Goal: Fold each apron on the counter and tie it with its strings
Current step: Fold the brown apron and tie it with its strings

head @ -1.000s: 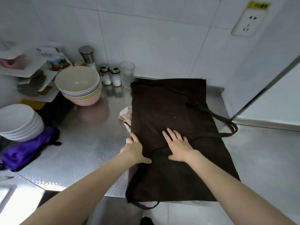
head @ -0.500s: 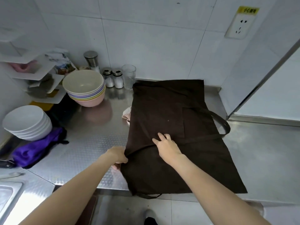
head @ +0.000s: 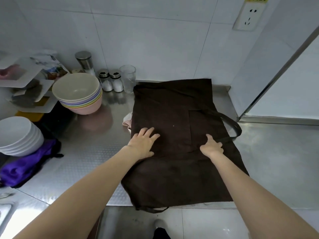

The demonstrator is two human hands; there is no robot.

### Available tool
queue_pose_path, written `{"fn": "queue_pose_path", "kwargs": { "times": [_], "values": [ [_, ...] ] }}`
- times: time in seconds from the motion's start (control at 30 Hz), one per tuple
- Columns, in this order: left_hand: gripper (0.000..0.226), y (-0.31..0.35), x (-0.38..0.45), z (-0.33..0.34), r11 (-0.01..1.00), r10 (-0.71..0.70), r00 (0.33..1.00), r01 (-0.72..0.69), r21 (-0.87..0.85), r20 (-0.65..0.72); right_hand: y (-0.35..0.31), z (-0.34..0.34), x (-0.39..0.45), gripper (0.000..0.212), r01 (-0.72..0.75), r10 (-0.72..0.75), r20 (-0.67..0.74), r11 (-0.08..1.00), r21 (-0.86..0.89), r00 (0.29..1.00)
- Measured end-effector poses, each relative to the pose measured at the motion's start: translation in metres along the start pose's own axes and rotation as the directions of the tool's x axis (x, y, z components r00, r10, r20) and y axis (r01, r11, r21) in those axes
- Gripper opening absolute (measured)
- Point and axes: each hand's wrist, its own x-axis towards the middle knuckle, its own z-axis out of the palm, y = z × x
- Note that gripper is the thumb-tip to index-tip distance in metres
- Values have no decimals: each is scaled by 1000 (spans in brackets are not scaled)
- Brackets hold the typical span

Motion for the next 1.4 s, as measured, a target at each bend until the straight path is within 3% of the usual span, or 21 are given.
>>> {"fn": "queue_pose_path", "kwargs": {
  "times": [0.13,0.2,0.27,0.33,0.37,0.43,0.47,0.5,0.57,0.6,0.67,0.77,0.9,0.97,1.03,1.13,1.27,1.33,1.4],
  "values": [
    [85,0,17,3,995,-90,984,83,48,153,8,-2,27,46,-123,170,-67,888,442,983],
    [87,-4,21,7,993,-121,964,121,16,235,7,-8,37,43,-186,277,-85,812,553,957],
    [88,-7,23,11,991,-127,956,136,-15,263,1,-16,46,45,-157,313,-151,768,620,938],
    [86,-7,25,14,989,-129,954,144,-36,270,-14,-26,44,42,52,160,-334,837,545,929],
    [86,-7,25,15,989,-130,955,145,-36,266,-24,-30,37,41,221,-10,-452,881,417,892],
    [85,-7,26,16,989,-135,960,145,-22,244,-49,-32,19,39,578,-457,-545,814,62,703],
    [85,-8,25,17,990,-135,965,142,-14,227,-57,-28,13,36,687,-639,-452,722,-74,623],
    [84,-8,23,18,990,-137,968,141,-7,208,-63,-20,9,31,737,-747,-291,655,-168,597],
    [80,-12,19,20,988,-153,974,156,-4,168,-62,-5,6,24,702,-725,48,646,-299,687],
    [77,-15,16,22,985,-168,974,171,-9,151,-57,1,4,24,661,-662,136,665,-348,737],
    [73,-20,8,25,976,-211,968,217,-33,132,-51,5,-2,25,631,-633,141,674,-384,761],
    [69,-24,-4,30,948,-277,951,294,-121,135,-44,3,-12,28,638,-686,74,625,-450,724],
    [65,-23,-22,32,814,-365,913,408,-414,182,-31,-2,-32,29,656,-746,-52,615,-439,664],
    [65,-21,-33,35,748,-385,899,437,-499,211,-21,2,-47,29,728,-794,28,542,-420,607],
    [60,-20,-45,41,727,-390,893,448,-520,224,-10,13,-63,29,794,-795,221,451,-408,565],
    [48,-21,-62,52,793,-357,917,398,-462,178,9,35,-83,35,821,-701,441,400,-408,561],
    [47,-22,-82,62,893,-338,939,342,-292,65,24,51,-100,65,790,-601,514,435,-431,612],
    [50,-18,-96,65,982,-181,981,177,-64,-65,28,56,-108,84,785,-558,552,409,-465,619],
    [52,-12,-108,70,990,98,988,-85,110,-122,33,62,-115,100,765,-503,579,375,-523,642]
  ]
}}
